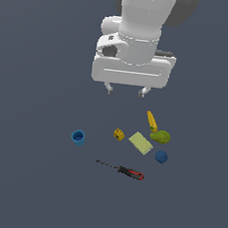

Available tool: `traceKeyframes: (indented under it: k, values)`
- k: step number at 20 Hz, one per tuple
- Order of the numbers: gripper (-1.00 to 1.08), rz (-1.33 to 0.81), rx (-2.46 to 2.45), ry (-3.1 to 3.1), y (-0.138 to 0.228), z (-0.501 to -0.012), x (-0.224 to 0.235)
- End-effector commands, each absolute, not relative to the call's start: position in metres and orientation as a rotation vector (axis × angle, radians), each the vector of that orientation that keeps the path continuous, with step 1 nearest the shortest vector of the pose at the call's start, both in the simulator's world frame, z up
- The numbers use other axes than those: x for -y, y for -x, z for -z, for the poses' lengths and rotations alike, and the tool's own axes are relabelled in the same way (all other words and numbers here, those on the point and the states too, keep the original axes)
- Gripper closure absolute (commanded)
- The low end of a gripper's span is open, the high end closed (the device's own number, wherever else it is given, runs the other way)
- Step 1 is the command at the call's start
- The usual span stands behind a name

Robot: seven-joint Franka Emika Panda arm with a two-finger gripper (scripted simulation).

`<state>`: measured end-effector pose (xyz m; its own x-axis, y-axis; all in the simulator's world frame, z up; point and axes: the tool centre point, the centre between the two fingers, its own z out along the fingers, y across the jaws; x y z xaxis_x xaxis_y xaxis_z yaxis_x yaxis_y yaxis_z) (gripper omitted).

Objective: Pick up a designated object from a clutter of objects.

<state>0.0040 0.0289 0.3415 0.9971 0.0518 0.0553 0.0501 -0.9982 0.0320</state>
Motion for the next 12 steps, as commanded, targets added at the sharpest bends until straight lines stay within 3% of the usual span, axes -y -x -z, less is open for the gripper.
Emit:
traceKeyframes:
  k: [1, 12]
  values:
    - [-0.92, -0.087, -0.079, -3.109, -0.004, -0.341, -0.029]
    - [-0.92, -0.091, -0.059, -3.119, -0.01, -0.353, -0.025]
